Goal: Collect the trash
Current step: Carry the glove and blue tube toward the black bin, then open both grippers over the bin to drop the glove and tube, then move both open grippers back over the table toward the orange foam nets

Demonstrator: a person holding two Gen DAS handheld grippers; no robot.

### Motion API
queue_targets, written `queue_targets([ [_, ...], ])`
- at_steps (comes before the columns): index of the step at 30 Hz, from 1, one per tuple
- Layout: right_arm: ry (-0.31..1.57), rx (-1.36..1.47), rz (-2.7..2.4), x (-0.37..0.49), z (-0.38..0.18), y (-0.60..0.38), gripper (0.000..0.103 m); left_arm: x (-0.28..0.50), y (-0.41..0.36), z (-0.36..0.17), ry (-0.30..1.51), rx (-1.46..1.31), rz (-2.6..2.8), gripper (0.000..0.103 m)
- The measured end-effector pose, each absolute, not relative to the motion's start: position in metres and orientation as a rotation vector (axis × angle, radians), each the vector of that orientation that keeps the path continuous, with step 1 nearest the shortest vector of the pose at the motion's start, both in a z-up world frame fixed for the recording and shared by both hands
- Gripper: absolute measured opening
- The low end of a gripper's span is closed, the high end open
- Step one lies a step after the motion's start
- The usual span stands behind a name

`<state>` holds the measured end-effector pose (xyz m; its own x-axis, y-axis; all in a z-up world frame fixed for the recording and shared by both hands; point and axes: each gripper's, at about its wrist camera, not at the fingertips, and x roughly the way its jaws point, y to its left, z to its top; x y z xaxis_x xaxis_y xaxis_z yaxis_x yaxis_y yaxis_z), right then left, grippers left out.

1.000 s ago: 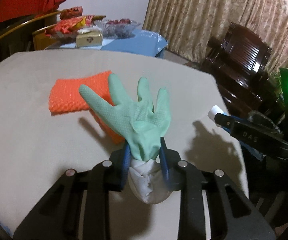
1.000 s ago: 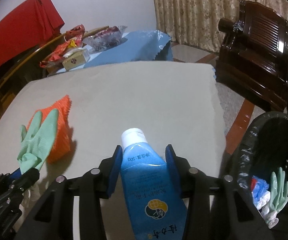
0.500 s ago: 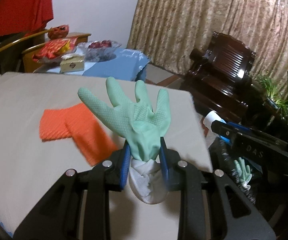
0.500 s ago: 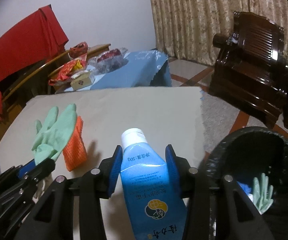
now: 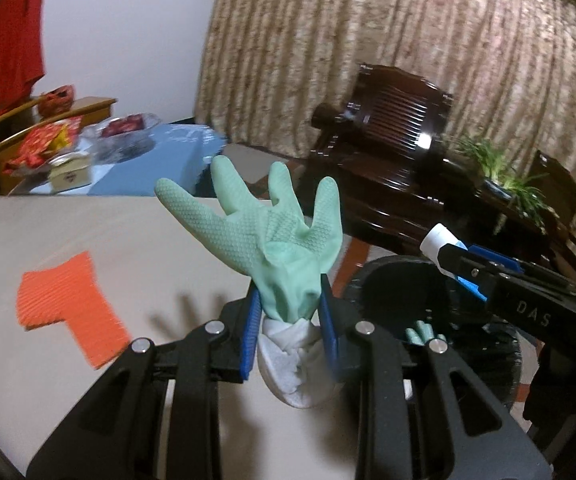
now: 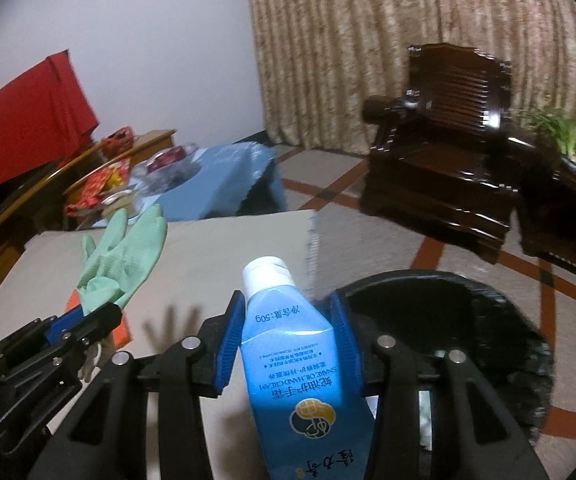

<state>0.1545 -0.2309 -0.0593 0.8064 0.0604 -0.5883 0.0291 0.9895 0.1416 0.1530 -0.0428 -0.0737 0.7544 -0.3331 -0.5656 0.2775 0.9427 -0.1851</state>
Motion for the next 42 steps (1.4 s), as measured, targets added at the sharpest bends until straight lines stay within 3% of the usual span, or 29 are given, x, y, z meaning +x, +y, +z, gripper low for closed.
queue_targets([
  [18,0.624,0.166,-0.171,0.139,-0.072,-0.333,0.044,0.172,-0.167,-0.090,0.654,-0.035,-0.555,0.026],
  [22,0.636,0.148,-0.205,0.141,-0.077,-0.343,0.051,0.177,-0.179,-0.097,0.677,-0.042,-0.600,0.041],
  [23,0.634,0.145,-0.215,0.140,-0.078,-0.346,0.060,0.176,-0.178,-0.098,0.671,-0.042,-0.599,0.050],
  [26,0.628,0.137,-0.231,0.139,-0.078,-0.347,0.070,0.175,-0.172,-0.096,0.649,-0.044,-0.584,0.065],
  [30,0.609,0.130,-0.240,0.135,-0.075,-0.344,0.097,0.173,-0.155,-0.090,0.627,-0.049,-0.540,0.084],
  [31,0.603,0.129,-0.238,0.134,-0.074,-0.342,0.097,0.172,-0.148,-0.088,0.619,-0.050,-0.519,0.090],
  [42,0.591,0.130,-0.106,0.144,-0.068,-0.290,0.097,0.161,-0.066,-0.074,0.592,-0.079,-0.353,0.094],
])
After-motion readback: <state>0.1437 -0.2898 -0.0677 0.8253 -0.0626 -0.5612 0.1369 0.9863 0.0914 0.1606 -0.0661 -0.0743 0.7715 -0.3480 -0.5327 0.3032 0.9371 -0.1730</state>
